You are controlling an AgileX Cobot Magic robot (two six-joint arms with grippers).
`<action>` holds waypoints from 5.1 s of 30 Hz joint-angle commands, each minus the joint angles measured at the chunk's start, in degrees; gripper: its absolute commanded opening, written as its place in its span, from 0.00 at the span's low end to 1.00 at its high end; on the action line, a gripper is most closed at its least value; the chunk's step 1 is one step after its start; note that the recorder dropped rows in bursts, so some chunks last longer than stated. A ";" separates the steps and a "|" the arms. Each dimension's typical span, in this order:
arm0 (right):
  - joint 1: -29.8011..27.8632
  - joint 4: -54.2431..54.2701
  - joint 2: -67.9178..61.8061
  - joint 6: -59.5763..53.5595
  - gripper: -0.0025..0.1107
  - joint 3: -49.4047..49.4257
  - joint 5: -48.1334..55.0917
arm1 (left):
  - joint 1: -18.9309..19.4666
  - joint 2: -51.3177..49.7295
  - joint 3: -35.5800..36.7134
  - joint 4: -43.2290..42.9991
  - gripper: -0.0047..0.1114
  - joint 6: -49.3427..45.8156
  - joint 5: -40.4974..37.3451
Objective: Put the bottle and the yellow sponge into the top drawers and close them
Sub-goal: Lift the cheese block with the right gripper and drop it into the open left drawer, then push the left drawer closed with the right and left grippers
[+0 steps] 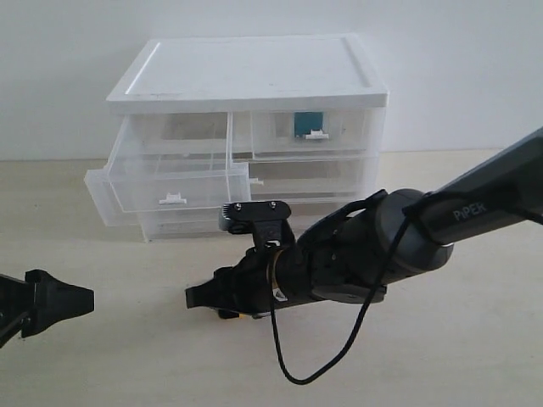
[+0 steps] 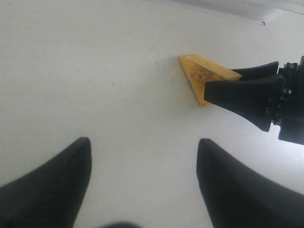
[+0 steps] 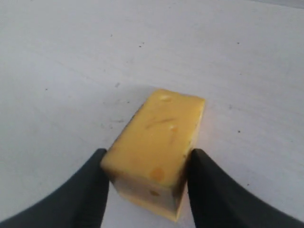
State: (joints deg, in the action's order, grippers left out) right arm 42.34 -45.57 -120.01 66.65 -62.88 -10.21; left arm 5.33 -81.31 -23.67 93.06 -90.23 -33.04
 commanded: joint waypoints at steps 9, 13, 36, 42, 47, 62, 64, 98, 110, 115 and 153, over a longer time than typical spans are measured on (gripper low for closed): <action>2.86 -0.05 -0.38 -2.36 0.02 0.45 13.02 | 0.11 0.36 0.30 0.49 0.55 0.05 0.31; 3.54 -0.05 0.31 -2.36 0.02 1.84 12.83 | 0.11 0.36 0.30 0.49 0.55 0.05 0.30; 5.14 -0.80 32.83 -5.93 0.02 11.03 3.85 | 0.11 0.36 0.30 0.65 0.55 0.05 0.30; 5.14 -1.40 29.50 -6.18 0.02 -1.38 6.40 | 0.11 0.36 0.30 0.63 0.55 0.05 0.06; 5.14 -1.40 22.65 -6.99 0.02 -12.10 14.76 | 0.11 0.36 0.30 0.63 0.55 0.05 0.06; 4.88 -1.21 11.42 -10.85 0.47 -22.37 18.59 | 0.11 0.36 0.42 0.80 0.55 0.31 -0.23; 4.88 -1.21 11.92 -10.85 0.52 -22.37 17.81 | 0.11 0.36 0.92 0.98 0.55 0.48 -1.57; 5.19 20.26 27.39 -32.23 0.02 8.08 10.21 | -0.14 -3.62 -11.21 6.89 0.07 -3.47 -16.69; 0.18 20.16 24.06 -33.72 0.02 -1.11 7.64 | -1.40 -12.39 -23.14 6.89 0.07 0.80 -16.43; -0.54 20.16 22.82 -34.42 0.02 -5.31 7.94 | -1.40 -13.65 -27.84 6.89 0.07 2.64 -16.43; -5.81 22.27 6.72 -36.25 0.02 -20.01 5.99 | -6.49 -27.93 -46.21 2.06 0.07 9.80 -14.75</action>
State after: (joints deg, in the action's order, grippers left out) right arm 36.90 -23.29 -113.37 30.60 -82.25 -5.22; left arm -1.11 -109.17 -69.26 96.99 -82.03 -48.17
